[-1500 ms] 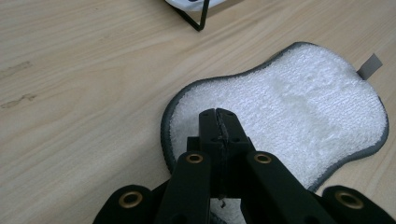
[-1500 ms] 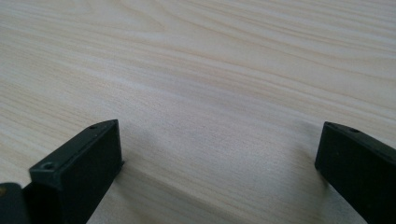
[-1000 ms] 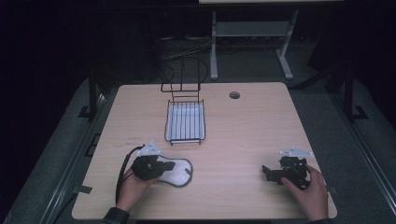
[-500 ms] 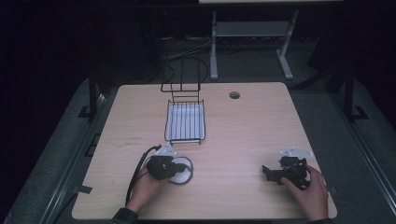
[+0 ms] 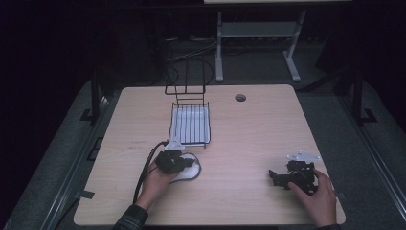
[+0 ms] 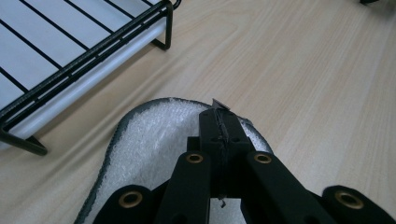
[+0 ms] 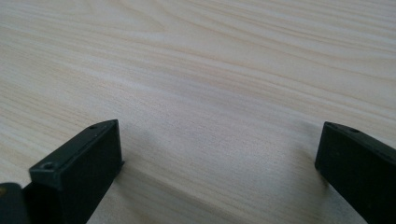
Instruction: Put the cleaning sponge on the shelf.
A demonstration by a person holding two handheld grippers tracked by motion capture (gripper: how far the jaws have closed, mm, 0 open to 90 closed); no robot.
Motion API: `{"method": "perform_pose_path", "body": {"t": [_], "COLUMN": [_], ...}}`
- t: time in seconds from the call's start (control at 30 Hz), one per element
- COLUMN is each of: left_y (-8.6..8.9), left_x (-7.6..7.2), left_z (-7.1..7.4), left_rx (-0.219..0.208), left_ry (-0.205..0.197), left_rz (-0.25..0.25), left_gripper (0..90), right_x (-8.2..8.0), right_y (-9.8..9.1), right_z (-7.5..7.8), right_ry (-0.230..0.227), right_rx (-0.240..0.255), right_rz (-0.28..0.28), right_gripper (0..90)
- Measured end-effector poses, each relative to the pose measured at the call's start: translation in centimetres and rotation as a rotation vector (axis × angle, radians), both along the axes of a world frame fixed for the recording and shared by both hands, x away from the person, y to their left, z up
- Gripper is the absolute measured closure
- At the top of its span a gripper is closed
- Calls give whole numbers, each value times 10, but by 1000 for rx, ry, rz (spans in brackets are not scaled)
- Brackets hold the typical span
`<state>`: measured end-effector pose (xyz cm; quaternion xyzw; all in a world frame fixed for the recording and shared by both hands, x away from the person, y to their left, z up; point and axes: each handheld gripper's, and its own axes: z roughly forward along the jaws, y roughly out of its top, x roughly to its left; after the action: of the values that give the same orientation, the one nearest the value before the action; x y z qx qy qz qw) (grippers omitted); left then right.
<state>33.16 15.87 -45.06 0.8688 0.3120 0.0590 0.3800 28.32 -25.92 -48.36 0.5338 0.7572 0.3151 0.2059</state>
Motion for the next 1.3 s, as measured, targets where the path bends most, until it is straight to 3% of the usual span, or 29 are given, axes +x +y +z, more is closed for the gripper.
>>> {"method": "perform_pose_path", "body": {"t": [0.1, 0.23, 0.37, 0.5, 0.67, 0.87, 1.0, 1.13, 1.3], "left_y": [4, 17, 37, 55, 67, 68, 65, 62, 59], "left_x": [-1, -2, -1, 0, 2, 5, 6, 6, 6], "left_z": [3, 10, 15, 15, 13, 8, 4, 3, -1], "left_rx": [-22, -46, -64, -45, -45, -22, 22, 33, 40], "left_ry": [-11, -25, -24, -23, -18, -16, -32, -45, -33], "left_rz": [11, 32, 60, 86, 85, 47, 16, -9, -28], "left_gripper": [895, 822, 712, 571, 417, 227, 139, 128, 128], "right_x": [0, 0, 0, 0, 0, 0, 0, 0, 0], "right_y": [0, 0, 0, 0, 0, 0, 0, 0, 0], "right_z": [0, 0, 0, 0, 0, 0, 0, 0, 0], "right_ry": [0, 0, 0, 0, 0, 0, 0, 0, 0], "right_rx": [0, 0, -1, 0, 0, 0, 0, 0, 0], "right_rz": [1, 0, 0, 0, 0, 0, 1, 0, 0], "right_gripper": [1, 1, 1, 1, 1, 1, 1, 1, 1]}}
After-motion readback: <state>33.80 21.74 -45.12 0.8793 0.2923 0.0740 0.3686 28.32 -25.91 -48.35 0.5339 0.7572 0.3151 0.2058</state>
